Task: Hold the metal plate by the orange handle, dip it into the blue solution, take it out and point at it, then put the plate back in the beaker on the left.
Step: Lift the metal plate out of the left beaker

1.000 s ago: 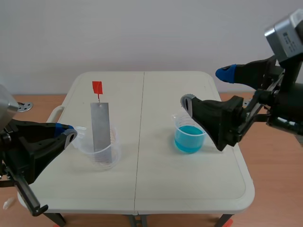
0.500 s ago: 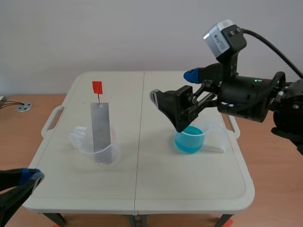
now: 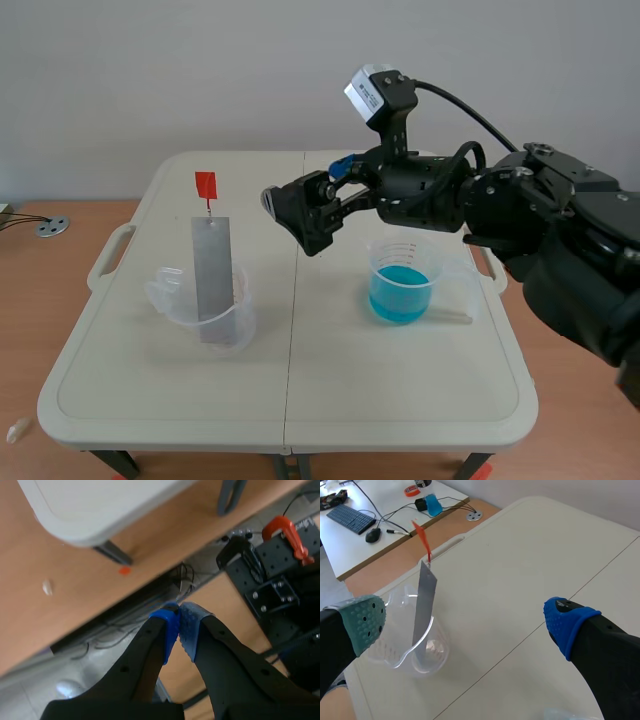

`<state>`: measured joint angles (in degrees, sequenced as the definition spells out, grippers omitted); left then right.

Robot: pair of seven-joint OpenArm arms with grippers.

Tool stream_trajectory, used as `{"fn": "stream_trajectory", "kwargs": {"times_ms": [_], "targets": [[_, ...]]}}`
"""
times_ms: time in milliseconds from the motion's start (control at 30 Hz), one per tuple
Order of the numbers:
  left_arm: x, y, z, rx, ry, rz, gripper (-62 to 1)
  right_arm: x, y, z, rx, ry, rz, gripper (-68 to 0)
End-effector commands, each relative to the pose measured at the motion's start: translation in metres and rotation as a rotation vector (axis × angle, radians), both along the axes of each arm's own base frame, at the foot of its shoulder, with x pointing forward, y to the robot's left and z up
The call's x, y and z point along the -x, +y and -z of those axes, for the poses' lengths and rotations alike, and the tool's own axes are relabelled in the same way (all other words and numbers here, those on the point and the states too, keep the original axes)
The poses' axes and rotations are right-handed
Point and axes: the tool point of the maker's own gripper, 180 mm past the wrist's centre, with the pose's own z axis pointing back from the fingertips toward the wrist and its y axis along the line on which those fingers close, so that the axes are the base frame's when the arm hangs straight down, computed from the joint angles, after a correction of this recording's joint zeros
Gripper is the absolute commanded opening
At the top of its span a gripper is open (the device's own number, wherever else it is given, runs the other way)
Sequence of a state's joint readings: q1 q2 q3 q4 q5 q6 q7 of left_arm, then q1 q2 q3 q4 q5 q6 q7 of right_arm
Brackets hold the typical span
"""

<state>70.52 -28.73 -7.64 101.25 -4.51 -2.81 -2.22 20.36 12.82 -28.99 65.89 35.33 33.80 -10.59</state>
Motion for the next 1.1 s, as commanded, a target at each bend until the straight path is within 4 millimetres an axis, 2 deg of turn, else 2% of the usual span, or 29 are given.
{"fn": "stream_trajectory", "kwargs": {"times_ms": [0,200,700,900,1000,1067], "targets": [[-0.001,0.004,0.003,-0.006,-0.003,-0.008,-59.0,-0.009,0.011,-0.023,-0.035,-0.049,-0.020,-1.2],[0.019,0.020,0.021,-0.025,0.059,-0.039,-59.0,-0.019,0.039,-0.016,0.015,-0.026,-0.074,-1.2],[0.060,0.030,0.064,-0.021,0.210,-0.055,-59.1,-0.035,0.096,-0.003,0.098,0.001,-0.145,-1.3],[0.067,0.030,0.069,-0.021,0.230,-0.056,-59.1,-0.026,0.114,0.000,0.132,-0.021,-0.196,-8.7],[0.067,0.030,0.069,-0.022,0.230,-0.056,-59.1,-0.023,0.119,-0.001,0.137,-0.039,-0.212,-9.6],[0.067,0.030,0.069,-0.022,0.230,-0.056,-59.1,-0.022,0.121,0.000,0.151,-0.046,-0.222,-14.0]]}}
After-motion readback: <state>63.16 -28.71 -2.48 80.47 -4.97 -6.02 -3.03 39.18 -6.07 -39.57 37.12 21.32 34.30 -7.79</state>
